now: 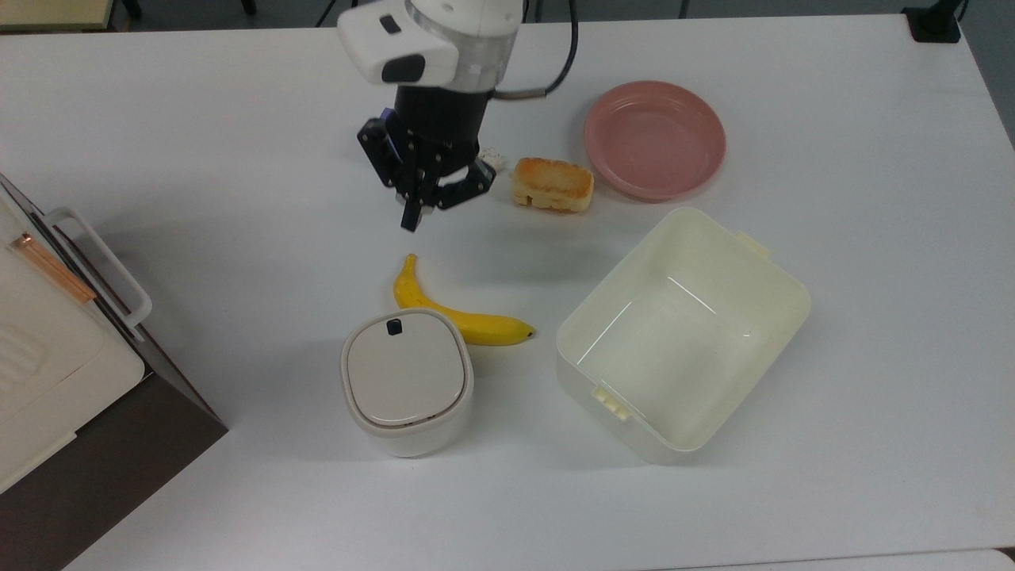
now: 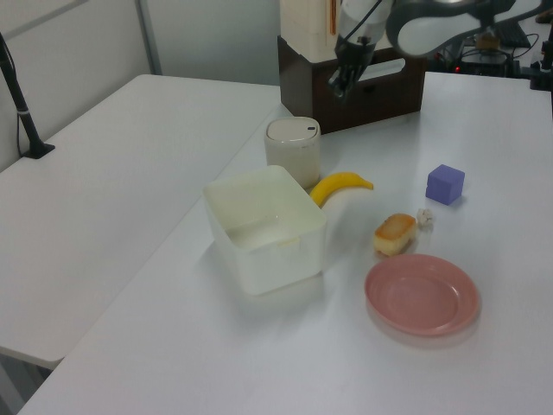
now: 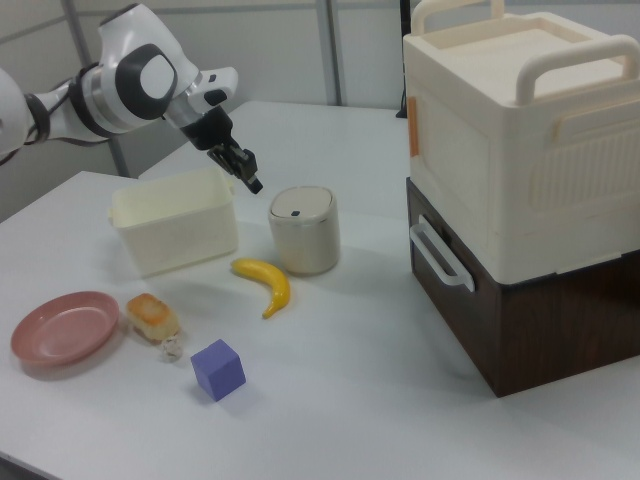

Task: Open the trash can
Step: 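Move the gripper down over the lid of the cream trash can, then grip the lid edge and lift it upward to flip it open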

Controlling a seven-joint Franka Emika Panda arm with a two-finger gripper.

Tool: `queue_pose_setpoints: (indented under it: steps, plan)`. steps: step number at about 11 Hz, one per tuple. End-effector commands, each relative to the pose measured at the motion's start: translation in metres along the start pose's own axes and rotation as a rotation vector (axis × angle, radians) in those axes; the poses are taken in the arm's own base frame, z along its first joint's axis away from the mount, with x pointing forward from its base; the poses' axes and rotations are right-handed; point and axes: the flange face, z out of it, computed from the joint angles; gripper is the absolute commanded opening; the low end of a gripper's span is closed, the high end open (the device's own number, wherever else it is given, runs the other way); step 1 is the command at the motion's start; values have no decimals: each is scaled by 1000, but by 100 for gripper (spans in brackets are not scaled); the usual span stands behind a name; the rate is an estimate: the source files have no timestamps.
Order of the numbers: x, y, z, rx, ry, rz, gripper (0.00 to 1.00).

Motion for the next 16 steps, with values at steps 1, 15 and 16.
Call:
queue_pose_setpoints:
  steps: [1, 15, 16]
  plan:
    - [24, -18, 11, -42, 65, 99, 0]
    - [23, -53, 108, -262, 119, 65, 3]
    - [22, -54, 113, -270, 117, 59, 3]
